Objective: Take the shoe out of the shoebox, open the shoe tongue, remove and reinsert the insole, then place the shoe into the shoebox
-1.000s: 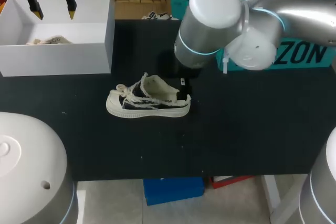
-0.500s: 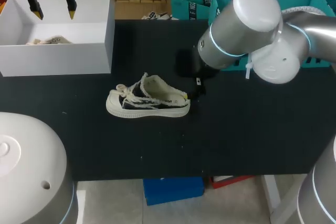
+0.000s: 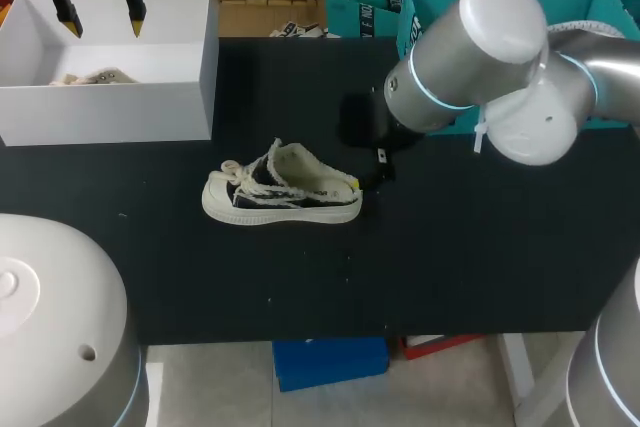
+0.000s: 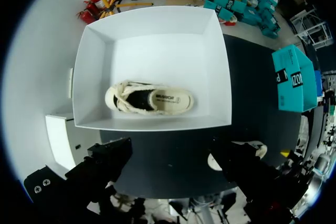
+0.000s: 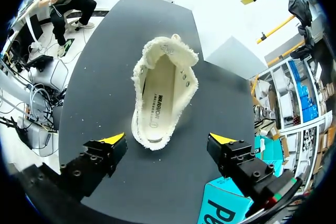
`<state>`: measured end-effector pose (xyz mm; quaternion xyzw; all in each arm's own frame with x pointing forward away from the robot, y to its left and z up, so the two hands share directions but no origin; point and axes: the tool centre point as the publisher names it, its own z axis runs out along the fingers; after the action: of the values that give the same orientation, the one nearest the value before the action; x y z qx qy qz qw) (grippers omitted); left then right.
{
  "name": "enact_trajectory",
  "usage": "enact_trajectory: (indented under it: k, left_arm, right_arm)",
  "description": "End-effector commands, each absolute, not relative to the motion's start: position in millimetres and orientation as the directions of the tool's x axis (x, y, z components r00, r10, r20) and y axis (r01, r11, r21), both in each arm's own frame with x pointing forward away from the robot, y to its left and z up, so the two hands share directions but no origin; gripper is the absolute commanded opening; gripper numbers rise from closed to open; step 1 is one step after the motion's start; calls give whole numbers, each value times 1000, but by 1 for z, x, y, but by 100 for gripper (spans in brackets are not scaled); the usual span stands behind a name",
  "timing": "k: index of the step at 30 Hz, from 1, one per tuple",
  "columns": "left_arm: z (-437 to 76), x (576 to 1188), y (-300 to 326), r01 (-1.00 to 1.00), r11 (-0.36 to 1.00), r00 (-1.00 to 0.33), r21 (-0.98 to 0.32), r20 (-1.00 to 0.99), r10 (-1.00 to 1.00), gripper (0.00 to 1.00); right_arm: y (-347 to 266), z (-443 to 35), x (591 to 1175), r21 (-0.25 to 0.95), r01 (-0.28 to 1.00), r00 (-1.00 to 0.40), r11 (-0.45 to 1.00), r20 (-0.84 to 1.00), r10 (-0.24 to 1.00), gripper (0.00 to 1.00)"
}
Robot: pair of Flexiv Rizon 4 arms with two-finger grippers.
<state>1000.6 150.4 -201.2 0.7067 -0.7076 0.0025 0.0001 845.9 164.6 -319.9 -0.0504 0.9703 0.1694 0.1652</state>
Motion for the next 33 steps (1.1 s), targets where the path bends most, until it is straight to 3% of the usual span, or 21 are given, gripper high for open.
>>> enact_trajectory:
  k: [1, 8, 17, 33]
  left_arm:
    - [-201, 1000, 150, -1000, 1, -1, -2, 2, -1000, 100]
    - [-201, 1000, 150, -1000, 1, -1, -2, 2, -1000, 100]
    - [-201, 1000, 150, -1000, 1, -1, -2, 2, -1000, 100]
    - [-201, 1000, 150, -1000, 1, -1, -2, 2, -1000, 100]
  right_arm:
    - [164, -321, 846, 315, -155, -941, 936, -337, -42, 100]
    - [165, -319, 835, 324, -169, -945, 931, -322, -60, 100]
    - [167, -319, 825, 508, -184, -951, 842, -307, -23, 100]
    - [167, -370, 836, 735, -127, -963, 666, -252, 95, 100]
